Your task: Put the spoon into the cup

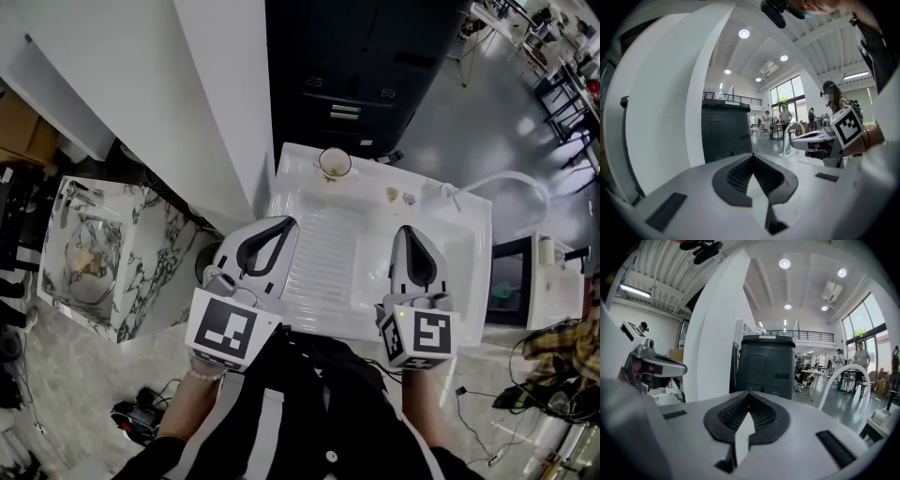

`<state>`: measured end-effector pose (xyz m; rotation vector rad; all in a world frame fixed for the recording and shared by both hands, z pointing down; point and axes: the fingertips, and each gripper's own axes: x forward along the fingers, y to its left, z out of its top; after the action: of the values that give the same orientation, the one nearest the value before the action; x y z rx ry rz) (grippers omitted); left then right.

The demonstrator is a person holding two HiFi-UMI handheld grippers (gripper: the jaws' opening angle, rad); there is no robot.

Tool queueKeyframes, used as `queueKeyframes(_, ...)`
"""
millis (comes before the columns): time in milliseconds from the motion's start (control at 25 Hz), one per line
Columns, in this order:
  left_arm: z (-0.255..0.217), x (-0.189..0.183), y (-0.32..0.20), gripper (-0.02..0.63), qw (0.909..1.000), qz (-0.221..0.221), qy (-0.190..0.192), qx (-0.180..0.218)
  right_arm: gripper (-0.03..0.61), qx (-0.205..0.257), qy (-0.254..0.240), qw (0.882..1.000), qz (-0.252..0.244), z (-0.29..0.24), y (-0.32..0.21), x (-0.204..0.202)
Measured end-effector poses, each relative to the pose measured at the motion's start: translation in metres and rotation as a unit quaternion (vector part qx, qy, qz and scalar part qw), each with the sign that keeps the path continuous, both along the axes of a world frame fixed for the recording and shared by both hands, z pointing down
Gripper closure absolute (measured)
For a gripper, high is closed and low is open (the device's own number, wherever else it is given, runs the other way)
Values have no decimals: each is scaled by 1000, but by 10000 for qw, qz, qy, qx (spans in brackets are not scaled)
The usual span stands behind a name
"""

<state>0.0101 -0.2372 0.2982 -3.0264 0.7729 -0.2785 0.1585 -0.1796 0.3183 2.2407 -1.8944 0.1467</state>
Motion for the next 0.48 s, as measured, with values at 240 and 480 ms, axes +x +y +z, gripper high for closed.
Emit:
queueKeyframes(240,1,-2,1,614,10000,-44,-17,0,577,-34,14,10000,-91,1,-2,-1)
queueKeyframes(480,2,-5,1,614,9999,-99,-28,-29,577,-69,-12,9999,-155,3,-3,-4)
